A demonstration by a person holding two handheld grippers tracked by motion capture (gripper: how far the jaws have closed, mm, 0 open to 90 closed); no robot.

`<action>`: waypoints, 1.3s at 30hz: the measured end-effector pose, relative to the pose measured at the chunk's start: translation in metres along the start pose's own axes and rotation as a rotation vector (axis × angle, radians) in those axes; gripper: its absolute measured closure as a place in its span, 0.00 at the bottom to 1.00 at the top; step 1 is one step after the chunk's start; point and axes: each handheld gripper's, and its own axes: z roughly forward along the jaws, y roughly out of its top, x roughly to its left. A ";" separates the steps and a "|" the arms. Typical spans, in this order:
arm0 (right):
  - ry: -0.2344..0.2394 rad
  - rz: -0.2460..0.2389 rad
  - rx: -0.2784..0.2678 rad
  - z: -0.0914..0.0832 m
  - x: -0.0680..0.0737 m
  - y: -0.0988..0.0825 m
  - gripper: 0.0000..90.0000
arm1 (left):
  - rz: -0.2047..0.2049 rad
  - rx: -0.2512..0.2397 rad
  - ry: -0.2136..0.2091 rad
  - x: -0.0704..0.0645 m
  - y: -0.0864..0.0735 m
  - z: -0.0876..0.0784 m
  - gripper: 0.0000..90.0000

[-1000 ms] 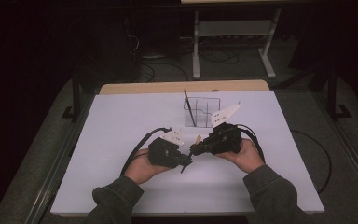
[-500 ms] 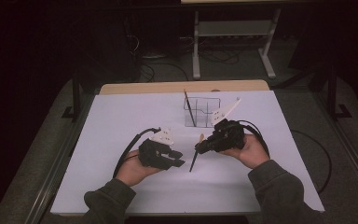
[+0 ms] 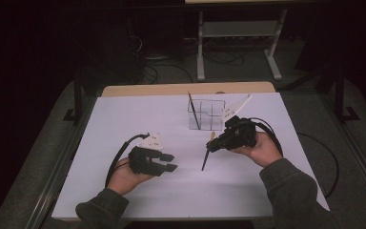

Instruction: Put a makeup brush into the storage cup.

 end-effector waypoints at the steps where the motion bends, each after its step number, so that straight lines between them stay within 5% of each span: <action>1: -0.001 0.003 0.001 0.000 -0.001 0.000 0.92 | -0.002 -0.001 0.002 0.001 -0.001 -0.001 0.67; 39: -0.077 0.021 0.018 -0.040 -0.023 0.010 0.92 | -0.081 -0.042 0.119 0.012 -0.053 -0.038 0.55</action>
